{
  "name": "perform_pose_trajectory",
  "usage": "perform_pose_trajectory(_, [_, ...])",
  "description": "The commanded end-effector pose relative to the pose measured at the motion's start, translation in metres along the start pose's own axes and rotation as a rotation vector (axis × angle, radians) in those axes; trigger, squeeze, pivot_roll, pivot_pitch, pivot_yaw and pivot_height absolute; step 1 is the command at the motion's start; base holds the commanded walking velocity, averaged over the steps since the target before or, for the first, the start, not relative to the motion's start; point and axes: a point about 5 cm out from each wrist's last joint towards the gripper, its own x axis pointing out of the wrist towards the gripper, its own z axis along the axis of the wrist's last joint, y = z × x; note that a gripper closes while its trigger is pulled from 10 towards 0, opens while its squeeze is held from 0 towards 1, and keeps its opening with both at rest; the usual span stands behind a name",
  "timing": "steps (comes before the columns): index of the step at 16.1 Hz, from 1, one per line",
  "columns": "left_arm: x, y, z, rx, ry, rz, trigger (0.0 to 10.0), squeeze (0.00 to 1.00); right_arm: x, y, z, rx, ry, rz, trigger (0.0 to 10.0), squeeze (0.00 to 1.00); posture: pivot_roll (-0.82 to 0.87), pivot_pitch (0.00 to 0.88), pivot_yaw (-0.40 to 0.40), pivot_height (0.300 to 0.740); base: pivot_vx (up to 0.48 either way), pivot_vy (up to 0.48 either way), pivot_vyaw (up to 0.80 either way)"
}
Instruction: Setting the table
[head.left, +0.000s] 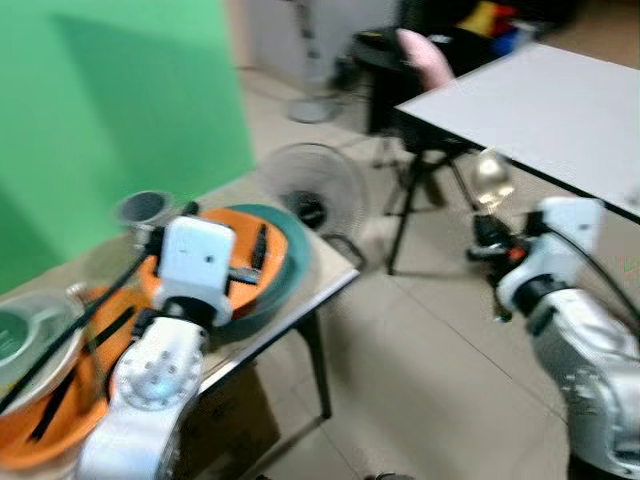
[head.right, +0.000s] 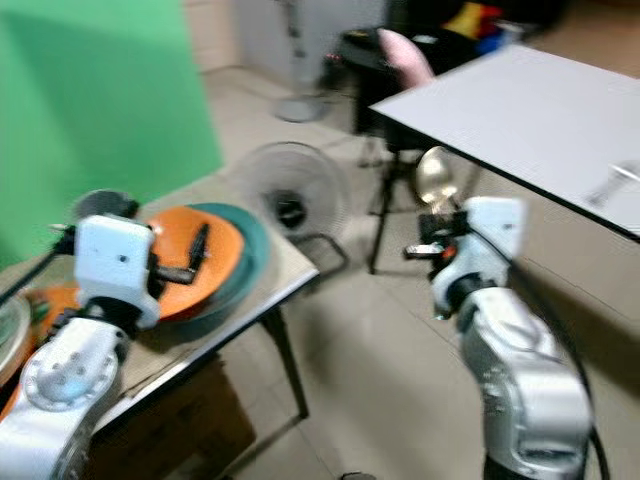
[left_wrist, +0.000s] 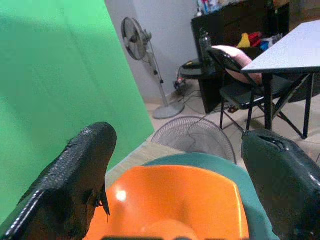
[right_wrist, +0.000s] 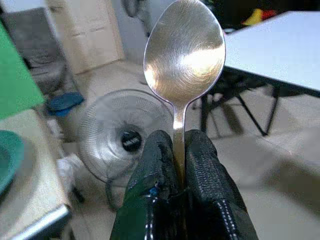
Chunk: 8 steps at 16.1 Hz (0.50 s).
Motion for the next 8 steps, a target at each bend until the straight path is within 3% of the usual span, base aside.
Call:
perform_pose_trajectory(1, [0.0007, 0.0032, -0.0006, 0.002, -0.001, 0.014, 10.0, 0.00, 0.0017, -0.0013, 0.0003, -0.015, 0.005, -0.022, 10.0, 0.00, -0.11, 0.000, 0.063, 0.740, 0.000, 0.000, -0.79])
perform_pose_trajectory(8, [-0.0017, 0.0035, -0.0007, -0.010, -0.011, 0.001, 10.0, 0.00, 0.0074, -0.0023, -0.0049, -0.036, 0.045, -0.064, 10.0, 0.00, -0.10, 0.000, 0.056, 0.740, 0.223, 0.000, -0.77])
